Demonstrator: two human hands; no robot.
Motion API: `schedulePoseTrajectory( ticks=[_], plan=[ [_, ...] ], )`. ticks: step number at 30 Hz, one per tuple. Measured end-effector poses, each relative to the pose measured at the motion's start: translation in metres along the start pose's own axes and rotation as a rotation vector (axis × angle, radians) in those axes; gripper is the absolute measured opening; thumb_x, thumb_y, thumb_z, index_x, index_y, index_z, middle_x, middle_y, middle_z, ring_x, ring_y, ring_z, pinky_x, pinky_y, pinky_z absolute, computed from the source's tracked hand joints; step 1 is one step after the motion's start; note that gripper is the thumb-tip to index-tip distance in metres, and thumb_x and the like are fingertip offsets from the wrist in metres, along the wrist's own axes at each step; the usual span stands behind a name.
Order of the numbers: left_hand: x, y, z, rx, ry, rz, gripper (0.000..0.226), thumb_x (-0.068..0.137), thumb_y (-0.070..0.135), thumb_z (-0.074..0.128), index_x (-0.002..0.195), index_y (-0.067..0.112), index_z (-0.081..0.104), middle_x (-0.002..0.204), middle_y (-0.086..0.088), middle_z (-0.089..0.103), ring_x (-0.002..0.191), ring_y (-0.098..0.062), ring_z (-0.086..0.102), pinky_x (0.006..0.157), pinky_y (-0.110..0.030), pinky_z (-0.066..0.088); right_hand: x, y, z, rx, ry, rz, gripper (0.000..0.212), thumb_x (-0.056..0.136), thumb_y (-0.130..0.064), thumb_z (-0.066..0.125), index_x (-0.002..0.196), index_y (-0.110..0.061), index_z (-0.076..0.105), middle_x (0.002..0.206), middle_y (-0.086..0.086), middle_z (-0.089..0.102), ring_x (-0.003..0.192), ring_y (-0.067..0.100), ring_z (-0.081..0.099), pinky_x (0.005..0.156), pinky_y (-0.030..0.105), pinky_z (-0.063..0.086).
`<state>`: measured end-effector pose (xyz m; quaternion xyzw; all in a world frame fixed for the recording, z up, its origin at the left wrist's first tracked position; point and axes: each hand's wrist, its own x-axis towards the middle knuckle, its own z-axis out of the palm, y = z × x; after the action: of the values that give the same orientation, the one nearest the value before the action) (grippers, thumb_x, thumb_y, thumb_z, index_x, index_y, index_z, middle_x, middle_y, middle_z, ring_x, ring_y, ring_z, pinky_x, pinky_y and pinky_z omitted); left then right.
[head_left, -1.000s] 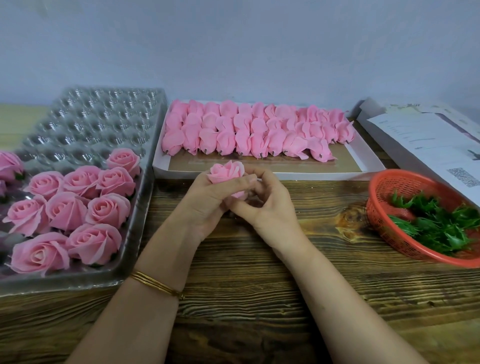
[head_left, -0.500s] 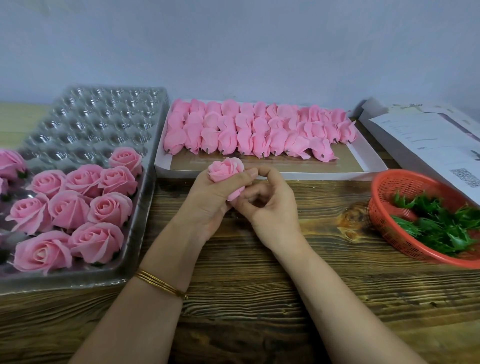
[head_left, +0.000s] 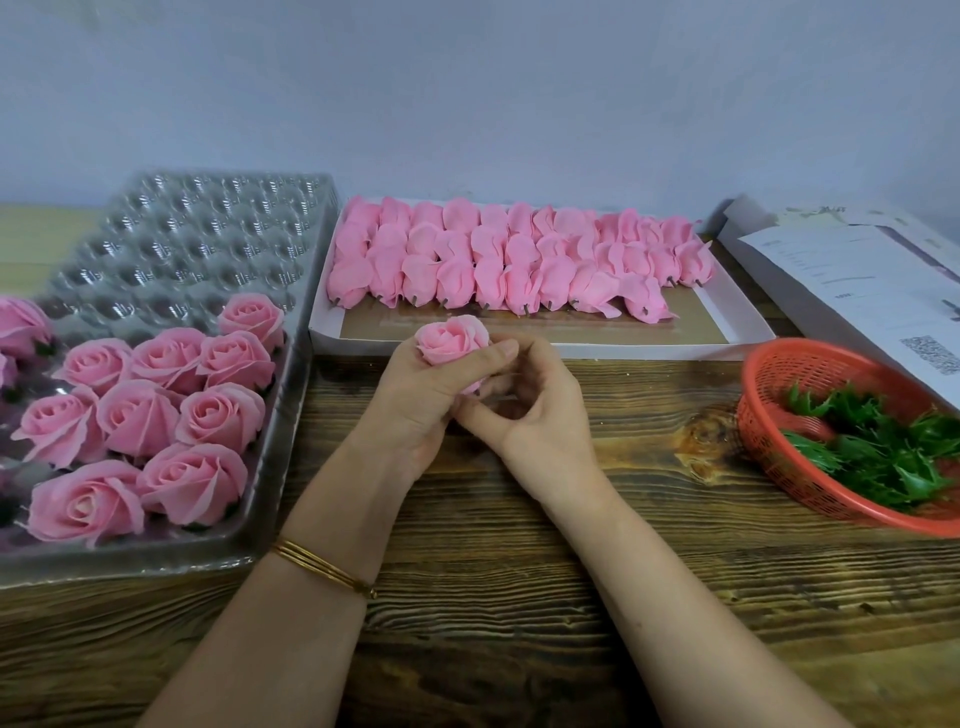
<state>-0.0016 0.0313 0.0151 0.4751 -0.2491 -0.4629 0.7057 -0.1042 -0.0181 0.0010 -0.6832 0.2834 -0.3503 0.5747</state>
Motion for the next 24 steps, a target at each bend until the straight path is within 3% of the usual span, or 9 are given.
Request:
schedulePoseTrajectory(
  ticks=[3,6,8,10,14,17,19,21,24],
  plan=[
    [-0.001,0.000,0.001,0.014,-0.026,0.000,0.023,0.066,0.013,0.077,0.080,0.007,0.060,0.084,-0.019,0.051,0.079,-0.029,0.051,0.066,-0.030,0.054,0.001,0.001,0.001,-0.021,0.033,-0.030,0.053,0.068,-0.011,0.081,0.116,-0.016,0.059,0.095,0.010,0.071,0.080,0.022,0.067,0.076,0.035,0.059],
    [-0.001,0.000,0.000,0.047,-0.059,0.006,0.023,0.068,0.014,0.078,0.082,0.006,0.062,0.082,-0.019,0.054,0.079,-0.028,0.053,0.073,-0.038,0.045,0.002,0.001,-0.001,0.005,0.027,-0.011,0.054,0.066,-0.014,0.079,0.114,-0.020,0.058,0.093,0.008,0.072,0.074,0.017,0.064,0.076,0.038,0.058],
    [0.000,0.001,-0.003,0.044,-0.102,0.012,0.018,0.071,0.011,0.082,0.074,0.011,0.064,0.075,-0.010,0.063,0.074,-0.022,0.060,0.072,-0.034,0.051,0.003,0.001,-0.004,0.080,-0.019,0.023,0.054,0.068,-0.008,0.083,0.114,-0.020,0.057,0.086,0.006,0.072,0.074,0.015,0.065,0.076,0.037,0.058],
    [0.001,0.003,-0.007,0.044,-0.142,-0.003,0.014,0.068,0.015,0.082,0.071,0.015,0.068,0.074,-0.003,0.068,0.074,-0.017,0.065,0.073,-0.029,0.056,0.003,0.000,-0.007,0.173,-0.072,0.064,0.053,0.072,-0.001,0.082,0.117,-0.016,0.058,0.088,0.015,0.072,0.081,0.018,0.066,0.081,0.035,0.057],
    [0.000,0.005,-0.010,0.091,-0.178,-0.018,0.007,0.071,0.018,0.078,0.069,0.022,0.074,0.072,0.003,0.069,0.072,-0.010,0.064,0.070,-0.023,0.057,0.002,-0.006,-0.010,0.297,-0.146,0.139,0.057,0.076,0.002,0.078,0.126,-0.006,0.053,0.110,0.036,0.063,0.096,0.028,0.062,0.098,0.043,0.052],
    [0.001,0.003,-0.009,0.093,-0.154,-0.021,0.004,0.074,0.019,0.076,0.072,0.022,0.076,0.075,0.001,0.071,0.074,-0.011,0.066,0.073,-0.025,0.056,0.002,-0.006,-0.010,0.251,-0.129,0.146,0.054,0.079,0.006,0.076,0.127,-0.005,0.052,0.100,0.031,0.068,0.090,0.025,0.062,0.095,0.039,0.052],
    [0.001,0.001,-0.008,0.100,-0.136,-0.019,0.004,0.076,0.020,0.076,0.077,0.023,0.078,0.080,0.000,0.072,0.079,-0.013,0.068,0.079,-0.028,0.056,0.003,-0.005,-0.009,0.187,-0.084,0.127,0.055,0.077,0.008,0.077,0.125,-0.005,0.053,0.089,0.017,0.067,0.080,0.015,0.061,0.086,0.032,0.054],
    [0.002,-0.001,-0.007,0.113,-0.125,-0.019,0.005,0.077,0.019,0.075,0.078,0.022,0.079,0.081,-0.002,0.071,0.080,-0.013,0.068,0.078,-0.028,0.057,0.002,-0.005,-0.006,0.122,-0.047,0.094,0.058,0.073,0.006,0.080,0.123,-0.008,0.054,0.091,0.009,0.068,0.076,0.008,0.062,0.079,0.026,0.055],
    [0.003,-0.002,-0.006,0.124,-0.112,-0.025,0.004,0.077,0.017,0.075,0.077,0.020,0.078,0.079,-0.003,0.070,0.077,-0.012,0.066,0.072,-0.026,0.056,0.002,-0.004,-0.004,0.062,-0.014,0.060,0.060,0.072,0.008,0.079,0.121,-0.015,0.053,0.095,0.013,0.070,0.077,0.011,0.063,0.080,0.033,0.057]
  ],
)
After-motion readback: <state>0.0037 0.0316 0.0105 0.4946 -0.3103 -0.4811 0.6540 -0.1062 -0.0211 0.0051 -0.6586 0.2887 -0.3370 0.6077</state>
